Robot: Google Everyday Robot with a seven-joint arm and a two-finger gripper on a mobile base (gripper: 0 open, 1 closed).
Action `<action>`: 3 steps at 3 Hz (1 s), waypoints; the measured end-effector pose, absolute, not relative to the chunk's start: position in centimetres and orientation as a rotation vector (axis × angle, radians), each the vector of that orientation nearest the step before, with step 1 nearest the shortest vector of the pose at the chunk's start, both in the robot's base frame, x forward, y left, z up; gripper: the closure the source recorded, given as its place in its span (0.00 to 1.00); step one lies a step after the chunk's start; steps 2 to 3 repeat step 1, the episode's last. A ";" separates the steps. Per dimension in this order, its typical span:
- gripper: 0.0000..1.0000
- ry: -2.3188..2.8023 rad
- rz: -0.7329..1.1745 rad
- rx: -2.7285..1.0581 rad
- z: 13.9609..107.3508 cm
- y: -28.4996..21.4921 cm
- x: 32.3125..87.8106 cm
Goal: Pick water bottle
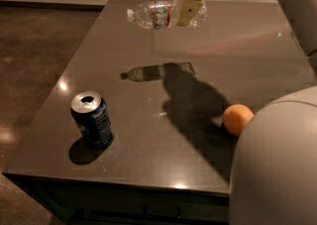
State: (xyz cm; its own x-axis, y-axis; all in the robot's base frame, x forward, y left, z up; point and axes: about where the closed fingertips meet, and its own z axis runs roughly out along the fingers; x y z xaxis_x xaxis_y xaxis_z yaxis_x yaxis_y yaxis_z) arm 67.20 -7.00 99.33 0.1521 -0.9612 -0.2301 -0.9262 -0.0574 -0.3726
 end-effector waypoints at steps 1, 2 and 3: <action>1.00 1.796 -0.111 -2.006 99.3 -7.0 67.3; 1.00 1.796 -0.111 -2.006 99.3 -7.0 67.3; 1.00 1.796 -0.111 -2.006 99.3 -7.0 67.3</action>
Offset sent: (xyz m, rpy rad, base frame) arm 0.0000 0.0000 0.0000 0.0000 0.0000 0.0000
